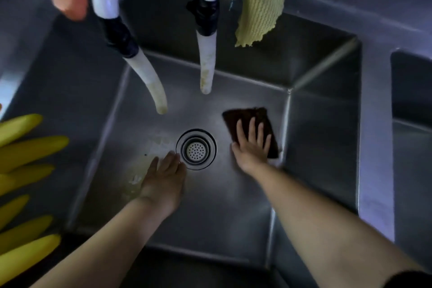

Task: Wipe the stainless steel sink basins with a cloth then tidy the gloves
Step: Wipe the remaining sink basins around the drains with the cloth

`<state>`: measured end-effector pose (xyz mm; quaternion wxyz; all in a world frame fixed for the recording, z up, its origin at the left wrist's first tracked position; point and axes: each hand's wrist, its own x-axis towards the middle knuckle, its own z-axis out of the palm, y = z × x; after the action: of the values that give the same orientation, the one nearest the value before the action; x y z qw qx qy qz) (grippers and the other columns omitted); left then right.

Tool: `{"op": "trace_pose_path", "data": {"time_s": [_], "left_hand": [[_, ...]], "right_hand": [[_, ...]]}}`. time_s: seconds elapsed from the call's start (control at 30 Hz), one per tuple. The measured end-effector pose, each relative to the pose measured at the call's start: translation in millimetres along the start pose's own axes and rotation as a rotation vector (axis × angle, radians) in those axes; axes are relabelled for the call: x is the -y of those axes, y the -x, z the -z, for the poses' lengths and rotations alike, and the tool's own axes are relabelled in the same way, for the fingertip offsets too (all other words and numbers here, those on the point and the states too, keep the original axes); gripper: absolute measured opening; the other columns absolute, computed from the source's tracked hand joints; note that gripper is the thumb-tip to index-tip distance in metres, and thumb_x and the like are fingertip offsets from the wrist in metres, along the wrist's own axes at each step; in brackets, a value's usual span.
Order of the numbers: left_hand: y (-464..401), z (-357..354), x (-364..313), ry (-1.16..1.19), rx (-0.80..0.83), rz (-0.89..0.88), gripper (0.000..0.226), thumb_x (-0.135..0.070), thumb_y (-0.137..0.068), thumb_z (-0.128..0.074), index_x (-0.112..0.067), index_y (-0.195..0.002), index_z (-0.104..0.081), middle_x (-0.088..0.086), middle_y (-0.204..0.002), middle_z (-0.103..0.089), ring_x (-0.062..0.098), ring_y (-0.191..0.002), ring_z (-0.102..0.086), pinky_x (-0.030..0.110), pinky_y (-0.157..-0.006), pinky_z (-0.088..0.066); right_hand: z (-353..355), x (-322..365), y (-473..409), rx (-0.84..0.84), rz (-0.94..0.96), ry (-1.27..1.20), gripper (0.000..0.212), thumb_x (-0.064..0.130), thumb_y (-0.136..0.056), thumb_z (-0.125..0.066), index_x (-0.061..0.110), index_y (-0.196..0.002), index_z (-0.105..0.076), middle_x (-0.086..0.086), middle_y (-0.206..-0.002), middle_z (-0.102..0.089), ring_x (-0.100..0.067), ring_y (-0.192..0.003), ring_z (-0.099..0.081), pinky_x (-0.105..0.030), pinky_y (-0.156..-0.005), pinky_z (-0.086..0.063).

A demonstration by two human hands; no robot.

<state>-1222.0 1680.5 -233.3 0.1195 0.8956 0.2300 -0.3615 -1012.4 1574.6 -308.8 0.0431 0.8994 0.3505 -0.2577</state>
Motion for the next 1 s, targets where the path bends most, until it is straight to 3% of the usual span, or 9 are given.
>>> {"op": "trace_pose_path", "data": {"time_s": [0.13,0.2,0.3,0.33,0.43,0.5,0.63,0.83,1.0], "left_hand": [[28,27,12,0.088,-0.121,0.001,0.061,-0.037,-0.095,-0.036,-0.014,-0.149,-0.018,0.001,-0.159,-0.008,0.019,-0.146,0.005,0.041,-0.117,-0.004],[45,37,21,0.13,-0.144,0.012,0.059,-0.038,-0.093,-0.04,-0.016,-0.146,-0.025,0.0,-0.157,-0.016,0.017,-0.146,-0.001,0.038,-0.117,-0.007],[70,48,34,0.176,-0.3,0.015,0.054,-0.039,-0.086,-0.043,-0.01,-0.132,-0.051,0.009,-0.142,-0.046,0.025,-0.139,-0.032,0.042,-0.11,-0.03],[75,51,39,0.198,-0.375,0.016,0.055,-0.04,-0.083,-0.041,-0.007,-0.123,-0.059,0.012,-0.132,-0.056,0.029,-0.132,-0.044,0.045,-0.104,-0.04],[78,43,53,0.11,-0.259,0.073,0.061,-0.041,-0.083,-0.06,-0.006,-0.132,-0.052,0.013,-0.141,-0.048,0.029,-0.136,-0.038,0.046,-0.108,-0.035],[74,37,60,0.149,-0.227,0.103,0.068,-0.04,-0.073,-0.074,-0.003,-0.128,-0.056,0.015,-0.136,-0.053,0.032,-0.132,-0.042,0.05,-0.105,-0.039],[58,18,66,0.191,-0.224,0.077,0.067,-0.053,-0.091,-0.038,-0.019,-0.147,-0.024,-0.001,-0.157,-0.019,0.016,-0.146,-0.007,0.037,-0.115,-0.013],[51,14,70,0.202,-0.294,0.114,0.066,-0.052,-0.093,-0.037,-0.018,-0.146,-0.021,0.0,-0.154,-0.022,0.017,-0.145,-0.008,0.036,-0.114,-0.014],[56,19,73,0.174,-0.328,0.146,0.061,-0.046,-0.095,-0.036,-0.017,-0.146,-0.022,0.001,-0.152,-0.027,0.019,-0.144,-0.015,0.034,-0.112,-0.018]], "right_hand": [[-40,25,81,0.177,0.185,0.031,0.073,0.049,-0.096,-0.03,0.033,-0.143,0.025,-0.006,-0.151,0.033,-0.032,-0.141,0.025,-0.049,-0.108,0.021],[-48,33,118,0.184,0.294,0.094,0.074,0.046,-0.095,-0.034,0.032,-0.143,0.02,-0.006,-0.15,0.03,-0.037,-0.144,0.014,-0.054,-0.109,0.015],[-42,39,136,0.06,0.259,0.077,0.057,0.042,-0.086,-0.047,0.029,-0.142,-0.039,-0.008,-0.151,-0.034,-0.036,-0.133,-0.039,-0.055,-0.105,-0.032],[-36,38,127,0.039,0.228,0.056,0.05,0.041,-0.088,-0.045,0.03,-0.137,-0.045,-0.005,-0.147,-0.039,-0.033,-0.129,-0.041,-0.052,-0.104,-0.032],[-23,34,73,-0.072,0.19,0.079,0.041,0.039,-0.094,-0.042,0.023,-0.132,-0.045,-0.009,-0.142,-0.036,-0.033,-0.123,-0.034,-0.048,-0.114,-0.008],[-15,33,37,-0.22,0.15,0.095,0.038,0.033,-0.093,-0.05,0.015,-0.126,-0.052,-0.015,-0.134,-0.043,-0.038,-0.119,-0.037,-0.051,-0.114,-0.009],[8,23,-26,-0.375,-0.022,0.06,0.038,0.031,-0.095,-0.043,0.017,-0.129,-0.047,-0.015,-0.141,-0.038,-0.039,-0.121,-0.031,-0.04,-0.111,-0.004],[41,52,-86,-0.438,-0.271,-0.064,0.045,0.031,-0.099,-0.033,0.014,-0.141,-0.034,-0.013,-0.151,-0.025,-0.04,-0.134,-0.02,-0.047,-0.114,-0.017],[10,153,-58,-0.441,0.107,0.161,0.064,0.041,-0.094,-0.019,0.008,-0.149,-0.02,-0.025,-0.153,-0.02,-0.042,-0.141,-0.012,-0.054,-0.116,-0.003]]}}
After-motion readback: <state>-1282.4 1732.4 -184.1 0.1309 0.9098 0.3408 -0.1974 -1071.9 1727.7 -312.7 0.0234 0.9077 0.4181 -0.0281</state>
